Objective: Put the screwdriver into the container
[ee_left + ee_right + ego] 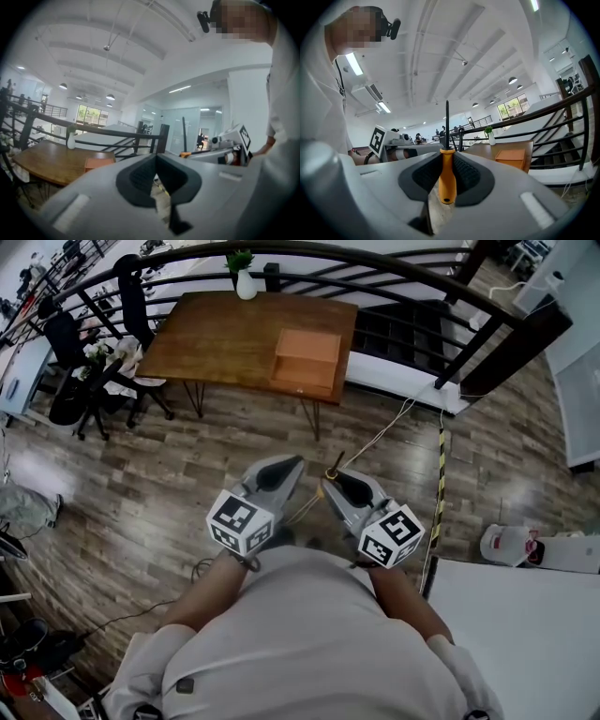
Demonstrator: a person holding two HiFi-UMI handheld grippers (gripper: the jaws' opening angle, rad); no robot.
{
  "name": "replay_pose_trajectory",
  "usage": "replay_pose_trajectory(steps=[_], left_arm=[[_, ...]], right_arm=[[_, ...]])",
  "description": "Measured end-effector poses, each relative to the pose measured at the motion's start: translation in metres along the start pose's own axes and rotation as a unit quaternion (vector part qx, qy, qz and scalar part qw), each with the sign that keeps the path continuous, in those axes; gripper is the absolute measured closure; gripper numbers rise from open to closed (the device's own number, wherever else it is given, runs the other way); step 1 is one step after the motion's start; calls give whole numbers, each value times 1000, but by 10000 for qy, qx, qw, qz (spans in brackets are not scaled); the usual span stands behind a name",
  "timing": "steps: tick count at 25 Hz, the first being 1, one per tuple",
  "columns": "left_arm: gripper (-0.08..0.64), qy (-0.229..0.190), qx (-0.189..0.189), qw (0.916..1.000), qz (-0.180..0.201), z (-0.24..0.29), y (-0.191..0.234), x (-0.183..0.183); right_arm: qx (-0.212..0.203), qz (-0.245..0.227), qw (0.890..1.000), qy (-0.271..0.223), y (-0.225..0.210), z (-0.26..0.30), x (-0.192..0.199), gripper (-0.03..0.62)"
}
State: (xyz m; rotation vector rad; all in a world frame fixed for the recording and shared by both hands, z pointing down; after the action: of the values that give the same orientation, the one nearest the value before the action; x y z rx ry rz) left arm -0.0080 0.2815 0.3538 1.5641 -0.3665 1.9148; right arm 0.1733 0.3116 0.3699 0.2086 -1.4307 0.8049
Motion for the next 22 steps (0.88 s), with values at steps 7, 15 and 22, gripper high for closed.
replay_pose_trajectory(steps=[7,15,22], left_arm=[[557,-63,15,9996,-276,2,52,-1],[557,-59,-17,10000,-62,-3,144,-37],[557,-186,-102,9996,208,-30,219,-69]], right_arm=[[-55,-23,10000,48,-14,48,-11,514],[47,-33,10000,-55,-37,135,-55,514],[135,-143,9996,-211,-33,202,-88,514]])
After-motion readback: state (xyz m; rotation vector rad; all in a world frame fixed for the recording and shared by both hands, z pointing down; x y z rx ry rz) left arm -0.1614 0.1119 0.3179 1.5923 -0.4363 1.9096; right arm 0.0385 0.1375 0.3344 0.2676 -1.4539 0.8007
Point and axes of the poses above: the fingertips, and each gripper's own axes: z forward along the fingers, y to its left, x out of its underside, the point moved 9 cm from there along -z, backward along the fingers, and after that the axes turned 5 degrees about y, right-handed, at the moved point
